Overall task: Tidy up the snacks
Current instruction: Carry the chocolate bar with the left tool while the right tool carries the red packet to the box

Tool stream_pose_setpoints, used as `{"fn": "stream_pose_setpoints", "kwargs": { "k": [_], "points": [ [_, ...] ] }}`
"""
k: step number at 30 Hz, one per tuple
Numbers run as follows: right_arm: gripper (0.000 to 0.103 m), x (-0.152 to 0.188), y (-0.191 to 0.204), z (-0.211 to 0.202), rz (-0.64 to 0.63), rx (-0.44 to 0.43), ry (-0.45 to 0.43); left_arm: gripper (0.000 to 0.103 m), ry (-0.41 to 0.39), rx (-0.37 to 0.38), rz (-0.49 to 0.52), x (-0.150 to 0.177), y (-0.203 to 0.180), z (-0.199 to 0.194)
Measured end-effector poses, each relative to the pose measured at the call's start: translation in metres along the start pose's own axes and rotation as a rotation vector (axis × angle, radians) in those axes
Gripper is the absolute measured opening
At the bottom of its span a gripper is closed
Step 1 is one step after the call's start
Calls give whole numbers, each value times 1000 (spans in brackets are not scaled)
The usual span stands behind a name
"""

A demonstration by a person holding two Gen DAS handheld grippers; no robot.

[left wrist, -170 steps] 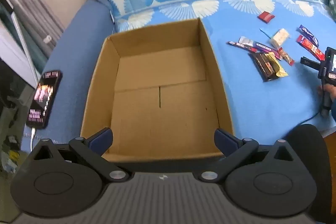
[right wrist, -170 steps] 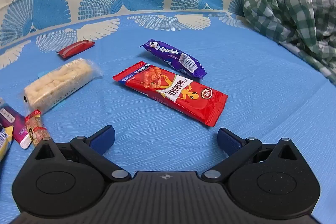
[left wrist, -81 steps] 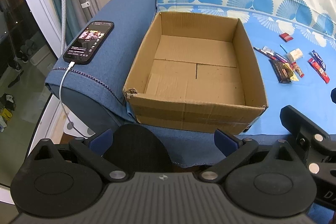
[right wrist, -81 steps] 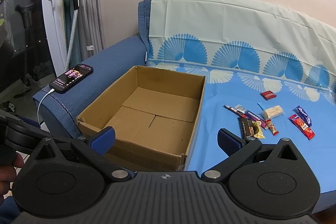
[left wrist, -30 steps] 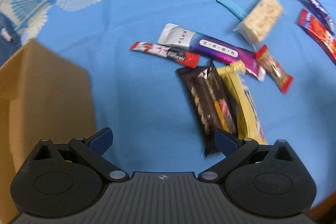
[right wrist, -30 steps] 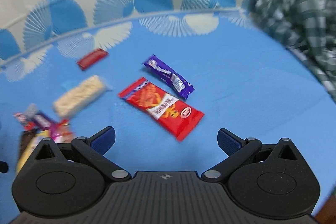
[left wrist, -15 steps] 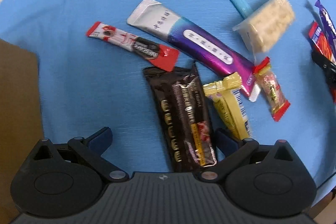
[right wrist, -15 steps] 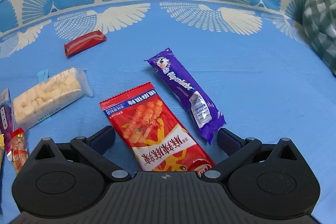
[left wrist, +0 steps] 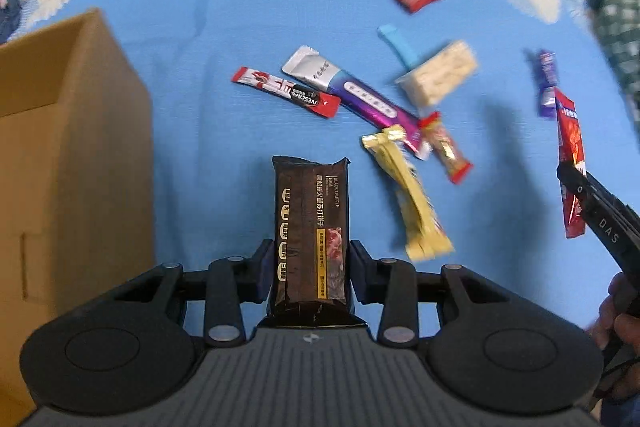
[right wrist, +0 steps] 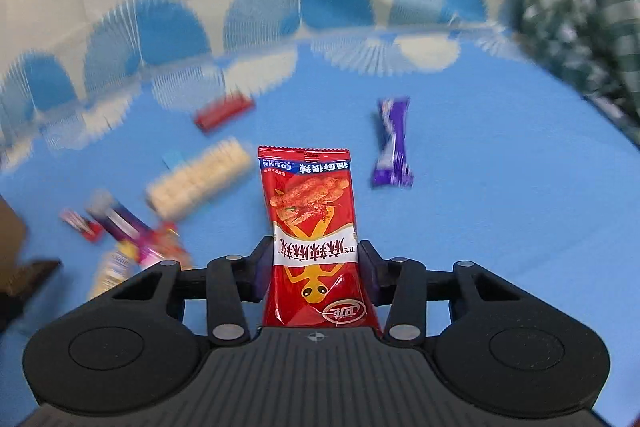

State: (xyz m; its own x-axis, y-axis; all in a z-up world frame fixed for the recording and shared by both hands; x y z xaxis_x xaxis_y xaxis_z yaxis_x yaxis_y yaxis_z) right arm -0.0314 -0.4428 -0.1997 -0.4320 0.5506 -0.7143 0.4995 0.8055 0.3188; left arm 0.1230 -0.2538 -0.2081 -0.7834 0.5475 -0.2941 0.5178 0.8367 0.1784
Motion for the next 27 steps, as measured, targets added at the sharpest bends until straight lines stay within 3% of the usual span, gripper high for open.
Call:
{"fn": "stream_pose_setpoints", "kwargs": {
  "k": [4,9,13,20,27],
  "points": [
    [46,-14,44,-65,19,-47,-116,43,-69,47,-19,24,21,-59],
    [46,-8,115,-135,21,-148,-183,43,-137,91,-59,68,67,-124],
    [46,21,189,-178,-8,-282,-157,43,-187,82,-81,110,107,-160],
    [46,78,304,-219,-52,-467,-52,43,-255,8,-201,191,197,-210],
    [46,105,378,-241,-182,-548,8,43,-308,-16,-299,250,249,-232]
  ]
}}
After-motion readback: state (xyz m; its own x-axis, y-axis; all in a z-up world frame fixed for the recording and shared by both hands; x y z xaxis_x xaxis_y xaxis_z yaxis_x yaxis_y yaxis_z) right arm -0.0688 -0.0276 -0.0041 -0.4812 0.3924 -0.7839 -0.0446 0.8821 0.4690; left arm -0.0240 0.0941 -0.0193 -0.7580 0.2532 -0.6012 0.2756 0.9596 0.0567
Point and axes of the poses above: each gripper's, at about its wrist camera, not at the fingertips, and z roughly the way its jaws point, y to its left, x to its underside, the point moved 7 cm from there along z, roughly the way its jaws point, and after that the axes turned 15 degrees about -x, right-handed, at the moved point
